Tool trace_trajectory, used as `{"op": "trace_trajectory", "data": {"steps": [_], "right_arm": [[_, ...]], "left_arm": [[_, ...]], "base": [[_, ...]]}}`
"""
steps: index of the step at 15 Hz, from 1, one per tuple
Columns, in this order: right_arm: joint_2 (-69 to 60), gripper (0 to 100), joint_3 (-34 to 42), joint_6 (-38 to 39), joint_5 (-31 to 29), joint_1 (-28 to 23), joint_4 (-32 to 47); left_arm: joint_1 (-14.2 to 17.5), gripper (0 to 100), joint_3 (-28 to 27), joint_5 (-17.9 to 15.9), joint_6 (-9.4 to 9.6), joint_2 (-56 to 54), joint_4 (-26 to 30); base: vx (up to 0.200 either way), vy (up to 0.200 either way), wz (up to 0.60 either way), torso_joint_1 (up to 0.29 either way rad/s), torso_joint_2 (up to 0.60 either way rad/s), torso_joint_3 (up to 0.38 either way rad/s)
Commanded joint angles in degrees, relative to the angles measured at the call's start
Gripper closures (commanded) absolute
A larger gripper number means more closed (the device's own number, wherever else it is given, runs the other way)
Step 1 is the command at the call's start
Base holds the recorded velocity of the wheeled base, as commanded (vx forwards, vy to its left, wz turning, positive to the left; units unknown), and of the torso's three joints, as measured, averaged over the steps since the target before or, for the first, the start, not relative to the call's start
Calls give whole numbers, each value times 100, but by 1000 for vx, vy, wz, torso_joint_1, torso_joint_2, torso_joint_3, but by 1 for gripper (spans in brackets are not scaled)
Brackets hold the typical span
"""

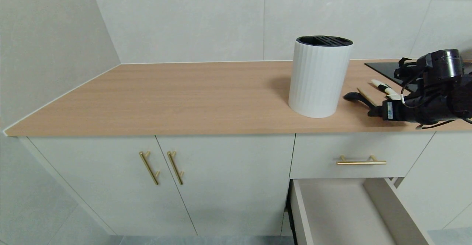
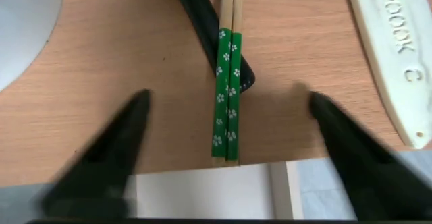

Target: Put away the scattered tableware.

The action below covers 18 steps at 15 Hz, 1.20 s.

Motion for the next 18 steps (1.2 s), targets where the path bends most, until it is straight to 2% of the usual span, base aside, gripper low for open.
{"op": "trace_trajectory", "data": {"steps": [1, 7, 13, 15, 16, 17, 18], "right_arm": [[37, 100, -22, 22, 7, 3, 6], [-367, 100, 13, 48, -1, -15, 33], [-2336, 100, 742, 206, 25, -41, 217], [-3021, 100, 813, 215, 174, -155, 876], [-3777, 100, 813, 206, 913, -164, 1834], [-4182, 100, 769, 189, 1299, -164, 2476], [-4498, 100, 690, 101, 1422, -164, 3056]], "left_arm": [[2, 0, 0, 2, 1, 2, -2], [2, 0, 0, 2, -7, 2, -2], [2, 0, 0, 2, -7, 2, -2], [2, 0, 0, 2, 1, 2, -2], [2, 0, 0, 2, -7, 2, -2], [2, 0, 0, 2, 1, 2, -2], [2, 0, 0, 10, -7, 2, -2]], "base": [[0, 0, 0, 0, 0, 0], [0, 0, 0, 0, 0, 0], [0, 0, 0, 0, 0, 0], [0, 0, 0, 0, 0, 0], [0, 0, 0, 0, 0, 0], [0, 0, 0, 0, 0, 0], [0, 0, 0, 0, 0, 0]]}}
